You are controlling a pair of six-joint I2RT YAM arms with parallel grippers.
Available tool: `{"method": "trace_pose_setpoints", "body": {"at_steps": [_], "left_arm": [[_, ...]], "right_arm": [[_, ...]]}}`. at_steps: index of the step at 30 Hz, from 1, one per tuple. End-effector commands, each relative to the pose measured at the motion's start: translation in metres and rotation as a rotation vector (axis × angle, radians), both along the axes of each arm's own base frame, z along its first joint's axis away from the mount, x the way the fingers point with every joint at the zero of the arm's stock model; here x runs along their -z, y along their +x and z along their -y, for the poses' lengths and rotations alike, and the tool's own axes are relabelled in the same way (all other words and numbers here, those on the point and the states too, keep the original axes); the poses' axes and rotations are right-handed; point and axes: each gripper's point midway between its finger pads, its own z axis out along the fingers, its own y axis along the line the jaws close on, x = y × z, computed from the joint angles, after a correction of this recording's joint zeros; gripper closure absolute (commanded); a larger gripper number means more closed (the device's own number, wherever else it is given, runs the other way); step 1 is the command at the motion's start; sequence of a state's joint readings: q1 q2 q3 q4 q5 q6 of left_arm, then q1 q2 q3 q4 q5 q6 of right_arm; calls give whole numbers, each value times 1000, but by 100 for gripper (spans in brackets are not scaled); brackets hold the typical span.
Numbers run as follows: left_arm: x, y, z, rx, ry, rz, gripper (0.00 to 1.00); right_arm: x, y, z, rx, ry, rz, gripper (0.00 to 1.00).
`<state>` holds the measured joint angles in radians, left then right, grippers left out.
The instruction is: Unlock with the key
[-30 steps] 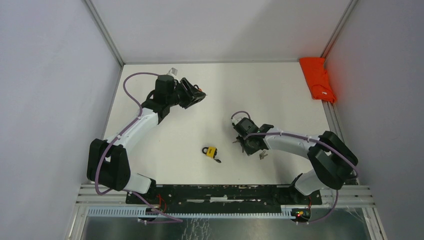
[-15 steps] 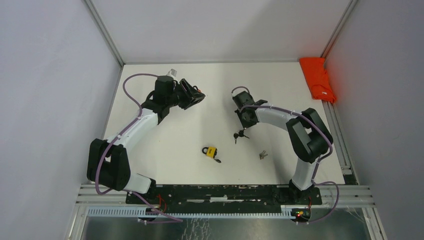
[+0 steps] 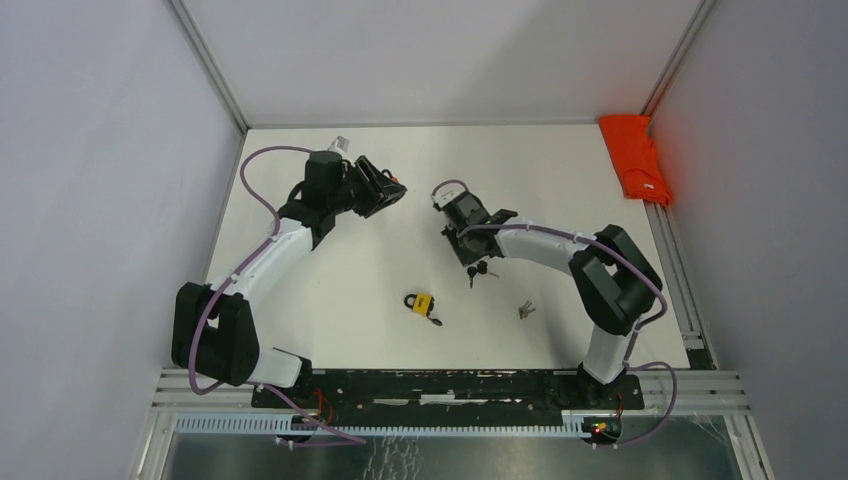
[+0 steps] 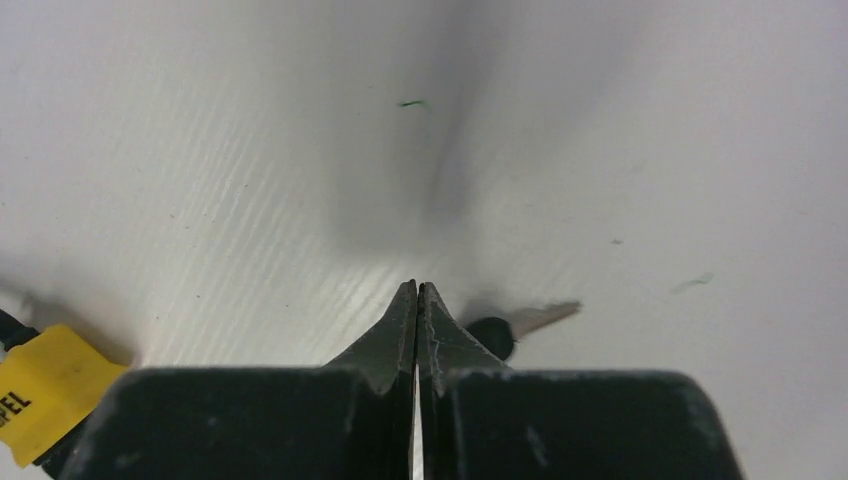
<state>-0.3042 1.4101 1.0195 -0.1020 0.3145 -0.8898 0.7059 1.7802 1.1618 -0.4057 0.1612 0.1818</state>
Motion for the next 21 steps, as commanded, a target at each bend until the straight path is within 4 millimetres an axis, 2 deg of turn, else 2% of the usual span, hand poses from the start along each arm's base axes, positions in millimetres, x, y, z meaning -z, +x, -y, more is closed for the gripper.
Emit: {"method": "trace_pose_setpoints", "body": {"at_steps": [1, 4, 8, 14, 18, 20, 21], "left_arm": [[-31, 3, -3, 5, -4, 125, 98], [-34, 3, -6, -3, 7, 132, 98], [-36, 4, -8, -6, 11, 138, 98], [-38, 4, -7, -1, 7, 139, 98], [-40, 4, -8, -1, 4, 146, 98], [-41, 4, -7, 1, 2, 149, 98], [-41, 4, -7, 1, 3, 149, 98]], "right_arm": [[19, -5, -18, -42, 23, -56, 100], [26, -15, -15, -45, 26, -79, 100], [30, -37, 1, -54, 6, -98, 100], [29, -77, 48, -29, -58, -112, 100], [17, -90, 70, -7, -80, -82, 100], [-1, -87, 69, -2, -56, -39, 99], [-9, -84, 67, -3, -39, -16, 95]]}}
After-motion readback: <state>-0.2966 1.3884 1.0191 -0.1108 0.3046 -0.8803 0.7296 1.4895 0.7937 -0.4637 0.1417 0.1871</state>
